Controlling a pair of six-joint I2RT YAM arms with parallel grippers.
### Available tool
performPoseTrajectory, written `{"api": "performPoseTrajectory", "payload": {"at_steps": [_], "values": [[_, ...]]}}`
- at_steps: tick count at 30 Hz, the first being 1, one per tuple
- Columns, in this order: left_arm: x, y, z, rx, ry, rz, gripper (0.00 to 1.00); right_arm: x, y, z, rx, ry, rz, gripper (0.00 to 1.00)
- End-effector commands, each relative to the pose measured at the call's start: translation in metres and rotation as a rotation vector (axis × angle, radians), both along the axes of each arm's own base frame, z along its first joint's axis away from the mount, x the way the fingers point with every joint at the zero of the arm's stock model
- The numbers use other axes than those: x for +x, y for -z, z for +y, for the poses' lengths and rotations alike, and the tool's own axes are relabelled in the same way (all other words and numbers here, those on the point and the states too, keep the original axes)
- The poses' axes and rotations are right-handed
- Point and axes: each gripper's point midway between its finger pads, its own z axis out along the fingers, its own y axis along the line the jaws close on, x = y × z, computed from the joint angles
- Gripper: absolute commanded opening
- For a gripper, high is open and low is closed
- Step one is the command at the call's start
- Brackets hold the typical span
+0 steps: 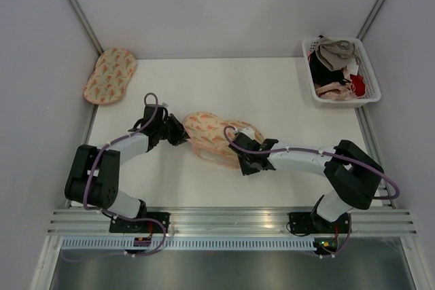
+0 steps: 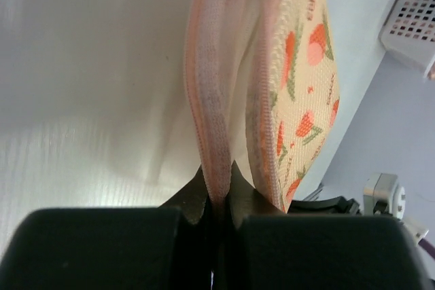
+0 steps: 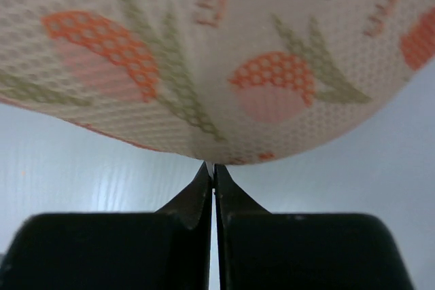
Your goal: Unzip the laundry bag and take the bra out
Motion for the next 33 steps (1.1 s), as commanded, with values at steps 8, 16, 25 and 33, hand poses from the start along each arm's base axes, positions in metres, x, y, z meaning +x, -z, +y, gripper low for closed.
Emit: {"api": "performPoseTrajectory", "payload": {"at_steps": [8,16,25,33], "values": [[0.093,-0.052,-0.017,0.109,0.339,-0.322,0.40,0.035,-0.025,-0.047,-0.132,0.144,-0.114,0.01],[0.104,-0.020,-0.013,0.136,0.308,-0.206,1.00,0.034,-0.039,-0.027,-0.017,0.101,-0.117,0.01],[0.017,-0.040,-0.006,0.056,0.109,-0.104,1.00,0.023,-0.044,0.008,0.156,-0.008,-0.063,0.00],[-0.067,-0.081,-0.084,-0.246,0.183,-0.064,1.00,0.004,-0.055,0.066,0.394,-0.163,0.015,0.00]]}}
